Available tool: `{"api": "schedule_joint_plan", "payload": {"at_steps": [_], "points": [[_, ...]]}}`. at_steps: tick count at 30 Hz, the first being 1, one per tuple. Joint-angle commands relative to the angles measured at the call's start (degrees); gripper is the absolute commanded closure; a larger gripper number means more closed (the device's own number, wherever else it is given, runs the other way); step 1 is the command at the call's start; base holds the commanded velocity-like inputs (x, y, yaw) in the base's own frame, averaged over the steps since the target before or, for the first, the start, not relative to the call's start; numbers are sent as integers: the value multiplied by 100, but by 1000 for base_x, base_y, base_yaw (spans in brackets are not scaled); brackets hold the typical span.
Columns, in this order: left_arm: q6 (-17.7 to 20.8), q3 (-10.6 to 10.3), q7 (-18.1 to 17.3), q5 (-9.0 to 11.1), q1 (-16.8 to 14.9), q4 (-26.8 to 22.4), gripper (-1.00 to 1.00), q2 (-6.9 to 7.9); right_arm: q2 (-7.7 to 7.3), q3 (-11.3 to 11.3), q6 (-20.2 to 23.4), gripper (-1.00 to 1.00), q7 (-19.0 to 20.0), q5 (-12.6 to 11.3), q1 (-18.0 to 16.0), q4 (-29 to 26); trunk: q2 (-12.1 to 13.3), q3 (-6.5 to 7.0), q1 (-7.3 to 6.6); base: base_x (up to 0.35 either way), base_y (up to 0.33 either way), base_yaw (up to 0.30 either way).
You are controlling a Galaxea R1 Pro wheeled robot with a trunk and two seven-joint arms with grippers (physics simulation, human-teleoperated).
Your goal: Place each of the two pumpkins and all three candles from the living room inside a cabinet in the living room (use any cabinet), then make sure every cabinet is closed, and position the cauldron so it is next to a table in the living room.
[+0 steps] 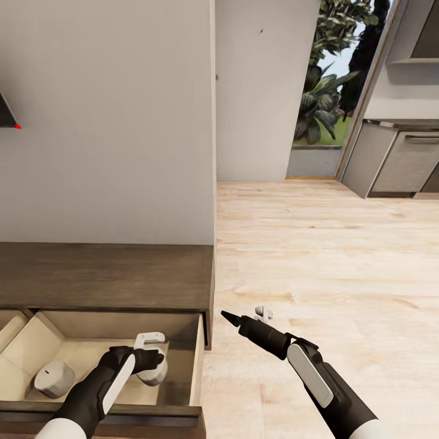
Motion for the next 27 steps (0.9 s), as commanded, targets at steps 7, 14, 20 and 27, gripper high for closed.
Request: {"api": "schedule_joint_plan", "payload": {"at_steps": [7, 14, 20, 27], "points": [[16, 0, 33, 51, -3, -41, 100, 8, -4, 7, 21, -100, -4, -42, -4, -2, -283, -131, 153, 0, 0, 0], [-6, 3, 33, 51, -3, -27, 100, 8, -4, 6, 21, -100, -4, -42, -4, -2, -564, -256, 306, 0, 0, 0], [-300, -21, 33, 51, -3, -2, 100, 8, -4, 3, 21, -100, -4, -42, -4, -2, -804, -364, 438, 0, 0, 0], [-339, -26, 26, 51, -3, 0, 100, 8, -4, 2, 25, -100, -4, -42, -4, -2, -1045, -494, 572, 0, 0, 0]]}}
